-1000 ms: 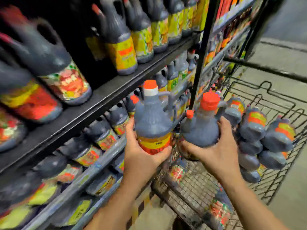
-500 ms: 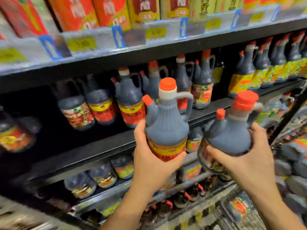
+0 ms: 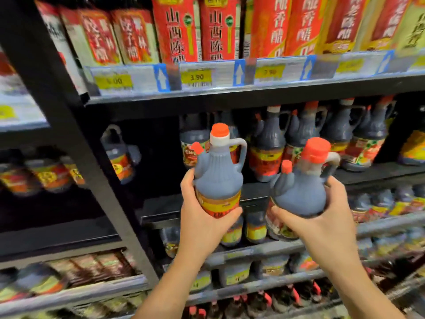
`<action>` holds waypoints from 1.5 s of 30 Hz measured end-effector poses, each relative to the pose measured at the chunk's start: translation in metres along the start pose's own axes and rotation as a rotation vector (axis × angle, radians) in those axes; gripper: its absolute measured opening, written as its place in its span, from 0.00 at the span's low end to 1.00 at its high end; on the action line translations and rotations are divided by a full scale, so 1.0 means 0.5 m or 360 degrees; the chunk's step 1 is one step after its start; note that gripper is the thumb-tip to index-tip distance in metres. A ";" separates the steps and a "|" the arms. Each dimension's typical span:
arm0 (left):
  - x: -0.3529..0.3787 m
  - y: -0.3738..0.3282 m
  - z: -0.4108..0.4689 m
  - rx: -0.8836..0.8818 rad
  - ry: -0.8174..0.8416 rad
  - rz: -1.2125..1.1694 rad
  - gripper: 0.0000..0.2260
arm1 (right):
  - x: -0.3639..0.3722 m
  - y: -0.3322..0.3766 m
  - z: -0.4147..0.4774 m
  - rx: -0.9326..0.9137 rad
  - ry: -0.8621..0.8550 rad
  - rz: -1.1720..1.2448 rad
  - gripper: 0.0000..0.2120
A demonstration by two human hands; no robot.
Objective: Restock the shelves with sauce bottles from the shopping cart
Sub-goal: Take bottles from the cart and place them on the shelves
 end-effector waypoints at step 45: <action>-0.034 0.160 0.176 -0.0181 -0.0153 0.0411 0.54 | 0.281 0.035 0.160 0.0032 -0.0175 -0.0832 0.53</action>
Point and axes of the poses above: each hand's wrist, its own z-axis towards the middle knuckle, its own x-axis out of the palm, y = z × x, the point moved 4 cm from there along z, towards the middle knuckle, and after that the axes turned 6 degrees about -z, right-handed, at the moved point
